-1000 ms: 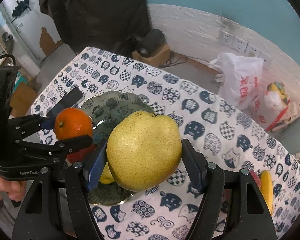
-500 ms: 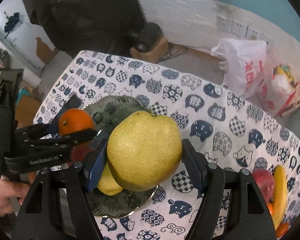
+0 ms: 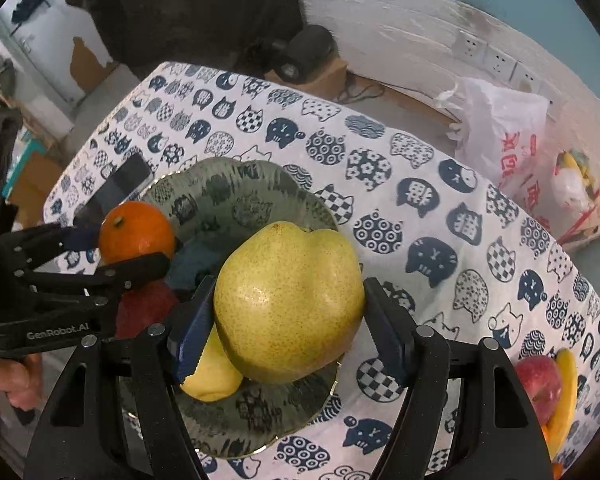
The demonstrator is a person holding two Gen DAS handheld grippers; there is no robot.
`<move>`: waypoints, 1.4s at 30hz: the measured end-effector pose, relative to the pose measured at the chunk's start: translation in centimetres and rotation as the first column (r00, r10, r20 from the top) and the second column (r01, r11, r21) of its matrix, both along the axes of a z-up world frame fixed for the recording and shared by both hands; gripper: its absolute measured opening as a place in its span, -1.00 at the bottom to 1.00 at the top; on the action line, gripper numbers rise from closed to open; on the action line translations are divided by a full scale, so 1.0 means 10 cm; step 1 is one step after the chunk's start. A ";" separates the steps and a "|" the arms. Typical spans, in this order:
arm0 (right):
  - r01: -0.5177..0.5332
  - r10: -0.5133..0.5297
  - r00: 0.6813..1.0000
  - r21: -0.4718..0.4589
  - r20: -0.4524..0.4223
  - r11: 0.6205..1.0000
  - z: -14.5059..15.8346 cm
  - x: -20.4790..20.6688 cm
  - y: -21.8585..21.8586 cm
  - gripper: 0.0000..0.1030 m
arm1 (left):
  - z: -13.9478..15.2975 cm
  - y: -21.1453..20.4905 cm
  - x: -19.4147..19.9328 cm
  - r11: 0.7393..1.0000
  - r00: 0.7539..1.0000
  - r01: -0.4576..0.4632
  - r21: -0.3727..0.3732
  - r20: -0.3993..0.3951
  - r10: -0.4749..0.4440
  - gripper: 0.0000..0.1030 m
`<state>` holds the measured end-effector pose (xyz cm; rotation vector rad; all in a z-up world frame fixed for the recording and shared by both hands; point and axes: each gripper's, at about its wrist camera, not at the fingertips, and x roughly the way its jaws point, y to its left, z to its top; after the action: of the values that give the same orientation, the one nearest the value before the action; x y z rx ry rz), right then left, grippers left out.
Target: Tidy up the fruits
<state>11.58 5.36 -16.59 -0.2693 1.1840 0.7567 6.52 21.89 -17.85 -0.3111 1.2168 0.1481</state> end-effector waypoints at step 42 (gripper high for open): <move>-0.013 0.015 0.999 0.047 -0.047 0.999 -0.05 -0.19 -0.06 0.44 | 0.13 -0.07 -0.30 0.996 0.999 0.044 0.071 -0.014 -0.043 0.40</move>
<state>9.68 4.80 -17.10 -0.2226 1.2084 0.8057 3.55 21.21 -16.58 -0.2215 1.2271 0.1555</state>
